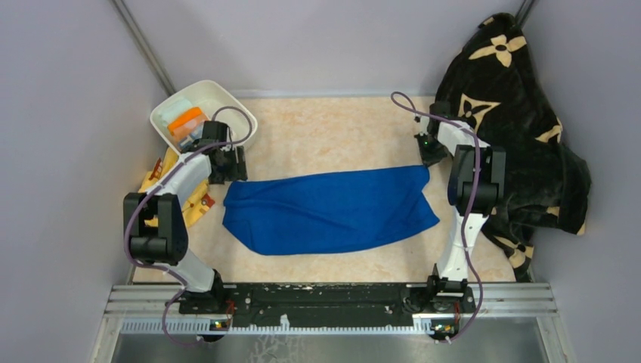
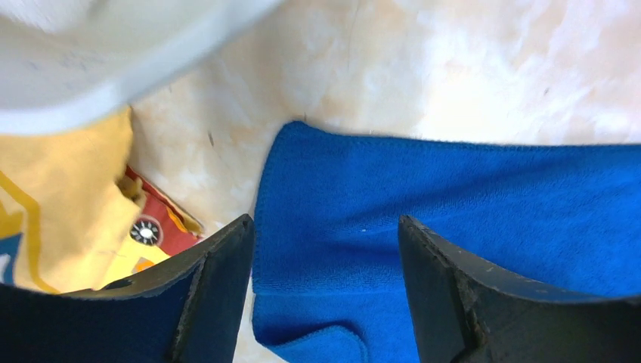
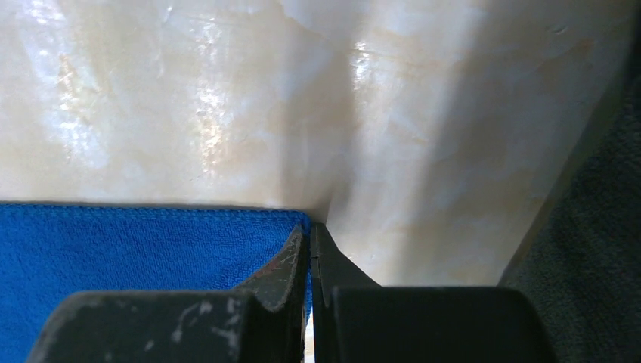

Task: Roll the towels
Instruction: Flatten out the towel at the center of the board.

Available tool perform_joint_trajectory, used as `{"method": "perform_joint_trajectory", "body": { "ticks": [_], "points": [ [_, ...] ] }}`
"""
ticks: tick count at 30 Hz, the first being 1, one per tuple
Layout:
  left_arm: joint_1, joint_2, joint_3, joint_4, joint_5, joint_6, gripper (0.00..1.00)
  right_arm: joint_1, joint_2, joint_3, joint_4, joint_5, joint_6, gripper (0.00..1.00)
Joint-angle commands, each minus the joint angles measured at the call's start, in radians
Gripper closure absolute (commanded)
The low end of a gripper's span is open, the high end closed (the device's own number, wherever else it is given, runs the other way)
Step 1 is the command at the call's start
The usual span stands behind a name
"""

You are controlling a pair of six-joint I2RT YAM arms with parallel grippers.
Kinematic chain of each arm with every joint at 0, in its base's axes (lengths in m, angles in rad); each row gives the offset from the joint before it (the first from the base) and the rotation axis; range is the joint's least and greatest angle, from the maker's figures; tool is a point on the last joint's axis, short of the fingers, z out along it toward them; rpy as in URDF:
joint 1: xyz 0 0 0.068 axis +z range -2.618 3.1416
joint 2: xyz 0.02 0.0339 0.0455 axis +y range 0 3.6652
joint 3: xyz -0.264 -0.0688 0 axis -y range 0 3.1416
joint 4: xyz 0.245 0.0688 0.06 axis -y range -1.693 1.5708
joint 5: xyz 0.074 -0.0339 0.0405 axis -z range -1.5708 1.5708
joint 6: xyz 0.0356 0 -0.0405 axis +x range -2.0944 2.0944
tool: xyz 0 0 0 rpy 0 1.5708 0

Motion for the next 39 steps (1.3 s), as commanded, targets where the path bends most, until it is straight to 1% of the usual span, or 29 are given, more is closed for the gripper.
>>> {"method": "perform_joint_trajectory", "body": {
  "ticks": [1, 4, 10, 13, 18, 27, 33, 36, 39],
  "points": [
    [0.005, 0.06, 0.114, -0.009, -0.022, 0.01, 0.25, -0.005, 0.033, 0.006, 0.026, 0.149, 0.004, 1.0],
    [0.005, 0.121, 0.173, -0.034, -0.035, 0.014, 0.26, -0.005, 0.008, 0.002, 0.053, 0.201, 0.005, 1.0],
    [0.001, 0.212, 0.231, -0.03, -0.045, 0.058, 0.35, -0.006, -0.021, -0.034, 0.095, 0.211, 0.003, 1.0],
    [-0.013, 0.253, 0.257, -0.015, -0.06, 0.078, 0.38, -0.005, -0.02, -0.041, 0.106, 0.196, 0.006, 1.0],
    [-0.015, 0.322, 0.323, -0.012, -0.081, 0.1, 0.51, -0.006, -0.027, -0.051, 0.119, 0.167, 0.015, 1.0],
    [-0.048, 0.415, 0.341, -0.012, -0.113, 0.116, 0.61, -0.005, -0.032, -0.064, 0.136, 0.149, 0.023, 1.0],
    [-0.048, 0.465, 0.339, -0.029, -0.156, 0.116, 0.63, -0.005, -0.04, -0.072, 0.142, 0.146, 0.024, 1.0],
    [-0.049, 0.484, 0.338, -0.059, -0.129, 0.112, 0.63, -0.006, -0.047, -0.074, 0.144, 0.158, 0.022, 1.0],
    [-0.048, 0.477, 0.31, -0.072, -0.054, 0.1, 0.63, -0.005, -0.052, -0.072, 0.146, 0.173, 0.018, 1.0]
  ]
}}
